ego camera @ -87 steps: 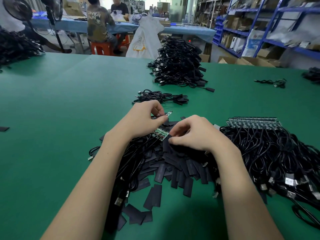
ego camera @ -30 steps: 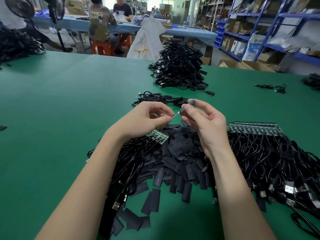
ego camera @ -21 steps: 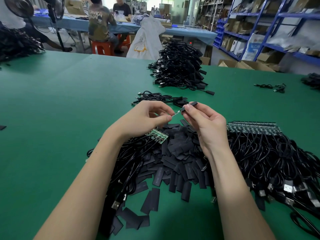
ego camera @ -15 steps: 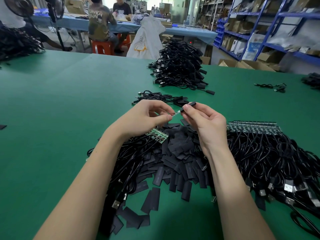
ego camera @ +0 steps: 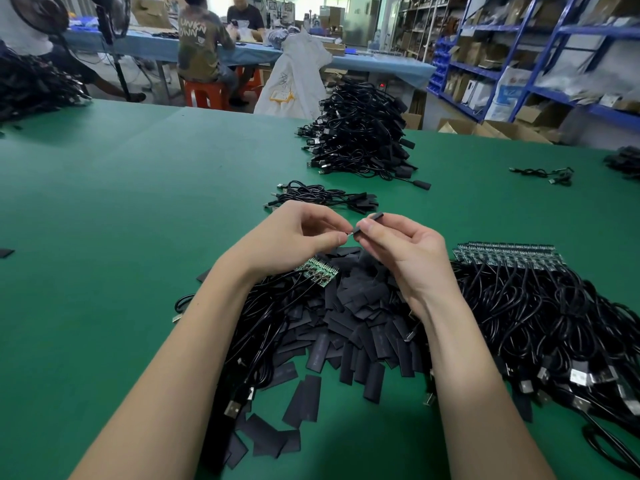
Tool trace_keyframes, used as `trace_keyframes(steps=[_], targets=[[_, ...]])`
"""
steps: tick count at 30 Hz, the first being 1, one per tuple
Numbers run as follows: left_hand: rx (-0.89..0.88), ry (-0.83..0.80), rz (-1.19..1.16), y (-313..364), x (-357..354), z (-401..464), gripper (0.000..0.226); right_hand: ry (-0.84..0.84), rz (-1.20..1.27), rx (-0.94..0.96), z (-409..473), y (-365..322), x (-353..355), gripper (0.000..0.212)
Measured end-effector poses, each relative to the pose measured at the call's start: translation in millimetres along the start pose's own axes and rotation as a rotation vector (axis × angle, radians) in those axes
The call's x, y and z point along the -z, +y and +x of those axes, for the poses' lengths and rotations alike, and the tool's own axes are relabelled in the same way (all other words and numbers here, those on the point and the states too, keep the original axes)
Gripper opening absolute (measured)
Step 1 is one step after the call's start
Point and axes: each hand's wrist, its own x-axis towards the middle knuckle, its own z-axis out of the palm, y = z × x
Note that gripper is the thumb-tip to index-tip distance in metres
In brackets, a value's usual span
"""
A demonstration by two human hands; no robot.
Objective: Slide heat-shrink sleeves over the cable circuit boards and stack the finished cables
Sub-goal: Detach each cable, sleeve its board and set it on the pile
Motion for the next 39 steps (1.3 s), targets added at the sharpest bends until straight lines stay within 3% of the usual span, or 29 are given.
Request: trace_keyframes(steps=[6,10,21,35,39], targets=[[0.029,0.072,-0.111,5.6,-7.0,1.1,0.022,0.041,0.080,-0.011,-0.1,3.9,-6.1,0.025],[0.002,0.078,-0.084,4.0,-7.5,1.8,0.009,0.063,0.135,-0.033,-0.1,4.1,-3.5,0.018],[0.003,0.146,-0.079,0.1,-11.1,4.5,0.006,0.071,0.144,-0.027,0.3,5.6,-5.2,0.011],[-0.120,0.179,-0.002,6.2,-14.1,0.1,0.010,0.028,0.151,-0.038,-0.7,6.0,-4.4,0.010],[-0.116,0.204,0.027,4.5,-15.0,1.4,0.009,0.054,0.146,0.021,-0.7,7.7,-6.8,0.022]])
